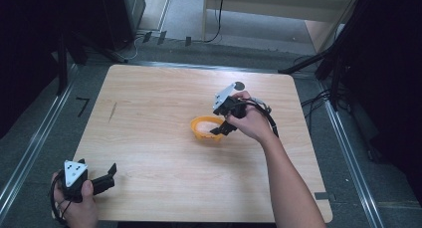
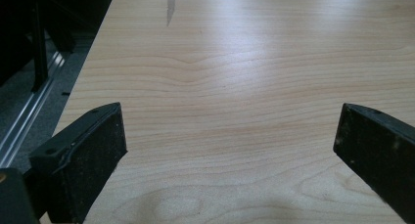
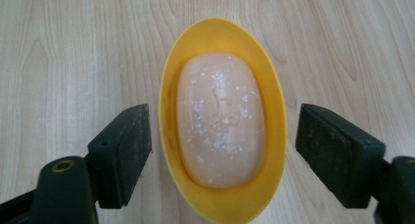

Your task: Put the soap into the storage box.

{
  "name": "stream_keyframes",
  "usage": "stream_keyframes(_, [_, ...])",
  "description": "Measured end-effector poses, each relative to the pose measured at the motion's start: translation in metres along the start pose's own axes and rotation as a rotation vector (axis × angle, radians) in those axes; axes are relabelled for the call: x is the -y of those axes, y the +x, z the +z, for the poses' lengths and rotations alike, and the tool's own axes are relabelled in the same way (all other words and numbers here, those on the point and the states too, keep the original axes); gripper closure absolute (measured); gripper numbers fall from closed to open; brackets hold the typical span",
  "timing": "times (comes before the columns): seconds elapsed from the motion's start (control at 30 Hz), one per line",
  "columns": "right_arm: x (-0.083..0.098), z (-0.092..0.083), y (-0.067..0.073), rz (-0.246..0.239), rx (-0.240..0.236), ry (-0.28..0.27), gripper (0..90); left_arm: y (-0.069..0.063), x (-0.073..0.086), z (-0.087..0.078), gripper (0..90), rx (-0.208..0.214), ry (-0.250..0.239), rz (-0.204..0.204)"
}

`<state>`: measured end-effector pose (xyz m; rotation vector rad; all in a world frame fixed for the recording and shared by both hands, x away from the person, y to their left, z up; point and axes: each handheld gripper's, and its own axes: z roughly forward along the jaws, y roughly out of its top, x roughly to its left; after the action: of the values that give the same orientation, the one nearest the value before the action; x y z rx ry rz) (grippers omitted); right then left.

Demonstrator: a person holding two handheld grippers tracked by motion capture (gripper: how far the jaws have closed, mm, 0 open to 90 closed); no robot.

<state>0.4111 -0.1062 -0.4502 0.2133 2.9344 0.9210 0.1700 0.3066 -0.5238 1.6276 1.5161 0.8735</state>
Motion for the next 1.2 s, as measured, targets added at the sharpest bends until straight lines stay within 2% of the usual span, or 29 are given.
stream_keyframes(0.07, [0.006, -0.002, 0.004, 0.009, 0.022, 0.002, 13.4, 0.0, 0.0, 0.0, 0.0, -0.003, 0.003, 0.003])
stream_keyframes(0.13, [0.012, -0.005, 0.008, 0.028, 0.048, -0.006, 12.1, -0.001, 0.0, 0.0, 0.0, -0.006, 0.005, 0.004])
stream_keyframes(0.2, [0.014, -0.006, 0.01, 0.04, 0.053, -0.012, 9.7, -0.001, 0.0, 0.0, 0.0, -0.005, 0.005, 0.004])
stream_keyframes(0.23, [0.02, -0.01, 0.013, 0.072, 0.075, -0.027, 4.8, 0.0, 0.0, 0.0, 0.0, -0.004, 0.005, 0.003])
stream_keyframes(0.27, [0.02, -0.01, 0.013, 0.072, 0.075, -0.027, 4.8, 0.0, 0.0, 0.0, 0.0, -0.004, 0.004, 0.001])
stream_keyframes(0.3, [0.027, -0.013, 0.016, 0.09, 0.08, -0.029, 1.1, 0.0, 0.0, 0.0, 0.0, -0.003, 0.004, -0.003])
stream_keyframes(0.4, [0.036, -0.018, 0.022, 0.132, 0.087, -0.045, 0.0, 0.0, 0.0, 0.0, 0.0, -0.007, 0.004, -0.001])
stream_keyframes(0.47, [0.04, -0.019, 0.024, 0.138, 0.095, -0.051, 0.0, 0.0, 0.0, 0.0, 0.0, -0.007, 0.005, 0.0])
stream_keyframes(0.5, [0.046, -0.021, 0.027, 0.168, 0.096, -0.058, 0.0, 0.0, 0.0, 0.0, 0.0, -0.006, 0.005, 0.001])
stream_keyframes(0.53, [0.046, -0.021, 0.027, 0.168, 0.096, -0.058, 0.0, 0.0, 0.0, 0.0, 0.0, -0.006, 0.005, 0.001])
stream_keyframes(0.57, [0.053, -0.023, 0.031, 0.189, 0.109, -0.068, 0.0, 0.0, 0.0, 0.0, 0.0, -0.006, 0.005, 0.0])
stream_keyframes(0.7, [0.067, -0.025, 0.038, 0.221, 0.119, -0.066, 0.0, 0.0, 0.0, 0.0, 0.0, -0.005, 0.005, 0.0])
stream_keyframes(1.0, [0.085, -0.026, 0.052, 0.253, 0.145, -0.076, 0.0, -0.001, 0.0, 0.0, 0.0, -0.006, 0.007, 0.002])
stream_keyframes(1.2, [0.096, -0.029, 0.065, 0.28, 0.178, -0.092, 0.0, -0.001, 0.0, 0.0, 0.0, -0.006, 0.007, 0.005])
